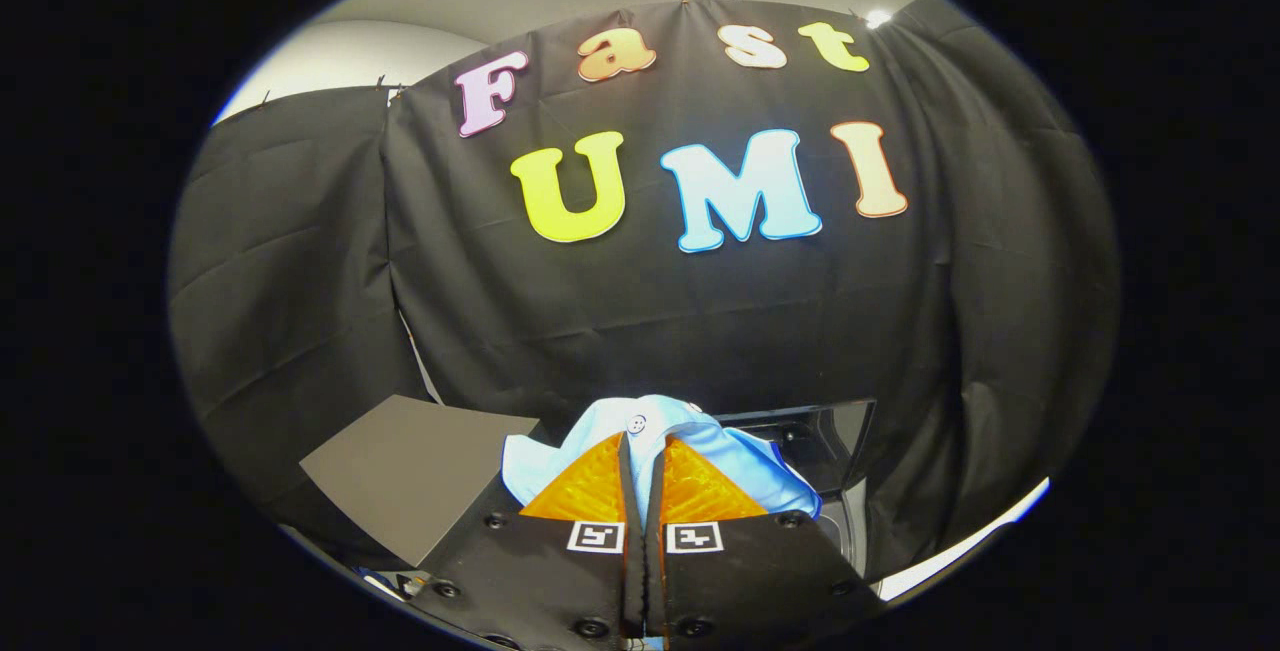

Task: Put the clothes into the washing machine and then close the washing machine lid.

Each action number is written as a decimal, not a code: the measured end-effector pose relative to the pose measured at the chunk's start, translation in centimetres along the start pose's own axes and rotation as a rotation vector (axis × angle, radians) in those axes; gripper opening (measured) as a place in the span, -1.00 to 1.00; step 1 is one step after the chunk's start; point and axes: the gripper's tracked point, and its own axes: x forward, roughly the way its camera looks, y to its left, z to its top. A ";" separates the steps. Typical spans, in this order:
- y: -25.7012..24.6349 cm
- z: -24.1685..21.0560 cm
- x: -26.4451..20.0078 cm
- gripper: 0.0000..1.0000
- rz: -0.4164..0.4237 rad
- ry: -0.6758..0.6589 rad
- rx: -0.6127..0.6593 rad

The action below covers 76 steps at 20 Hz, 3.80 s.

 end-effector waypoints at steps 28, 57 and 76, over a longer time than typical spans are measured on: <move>-6.0 -18.2 8.3 -0.97 -0.073 0.326 -0.100; -5.7 -11.8 9.1 0.92 -0.165 0.076 -0.131; -7.2 -2.3 19.9 0.93 -0.235 -0.068 -0.119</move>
